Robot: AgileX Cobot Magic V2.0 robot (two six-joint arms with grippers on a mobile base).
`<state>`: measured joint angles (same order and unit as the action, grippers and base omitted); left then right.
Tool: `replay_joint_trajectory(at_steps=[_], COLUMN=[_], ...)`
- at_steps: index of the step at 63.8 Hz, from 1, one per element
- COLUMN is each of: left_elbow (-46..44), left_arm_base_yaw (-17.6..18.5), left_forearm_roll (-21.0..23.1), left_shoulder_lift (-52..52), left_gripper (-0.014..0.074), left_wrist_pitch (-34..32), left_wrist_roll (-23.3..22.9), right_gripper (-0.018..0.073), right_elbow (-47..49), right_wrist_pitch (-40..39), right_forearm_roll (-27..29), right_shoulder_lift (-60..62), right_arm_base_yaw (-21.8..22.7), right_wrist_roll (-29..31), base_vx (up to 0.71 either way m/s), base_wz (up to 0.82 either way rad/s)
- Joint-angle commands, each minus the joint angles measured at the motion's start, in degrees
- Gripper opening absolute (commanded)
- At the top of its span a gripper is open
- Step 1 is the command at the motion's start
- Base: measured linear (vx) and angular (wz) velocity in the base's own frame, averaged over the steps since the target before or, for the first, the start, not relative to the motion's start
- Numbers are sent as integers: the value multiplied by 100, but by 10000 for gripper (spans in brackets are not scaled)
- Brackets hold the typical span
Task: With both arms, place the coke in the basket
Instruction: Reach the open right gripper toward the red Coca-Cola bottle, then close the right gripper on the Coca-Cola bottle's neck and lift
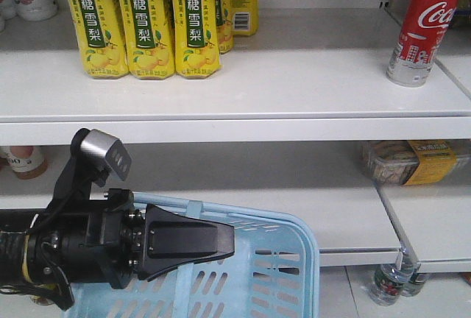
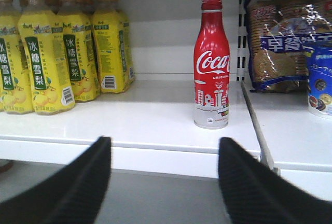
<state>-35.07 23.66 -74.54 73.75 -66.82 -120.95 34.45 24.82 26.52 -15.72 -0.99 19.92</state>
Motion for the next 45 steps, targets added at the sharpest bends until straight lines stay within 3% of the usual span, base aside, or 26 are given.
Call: replay_joint_trajectory(at_steps=[1, 6, 14, 19, 45], left_elbow=[-127, -127, -127, -127, -127], left_arm_base_yaw=[19, 19, 19, 19, 19], left_forearm_roll=[435, 435, 435, 435, 435], left_shoulder_lift=[-160, -160, -160, -160, -160], left_gripper=[-7, -7, -7, -7, -7], left_wrist_pitch=[-1076, -1076, -1076, -1076, -1076], left_wrist_roll=[-28, -28, -28, -28, -28], right_gripper=[676, 730, 720, 706, 672], right_elbow=[204, 312, 778, 1167, 2710], right_wrist_pitch=[-717, -857, -964, -1265, -2023], right_forearm_roll=[764, 1380, 2193, 2425, 2658], right_shoulder_lift=[-549, -948, -1774, -2344, -4775], right_arm_base_yaw=[13, 13, 13, 13, 13], right_wrist_roll=[983, 1657, 2795, 3375, 3616], base_vx=[0, 0, 0, 0, 0], base_wz=[0, 0, 0, 0, 0])
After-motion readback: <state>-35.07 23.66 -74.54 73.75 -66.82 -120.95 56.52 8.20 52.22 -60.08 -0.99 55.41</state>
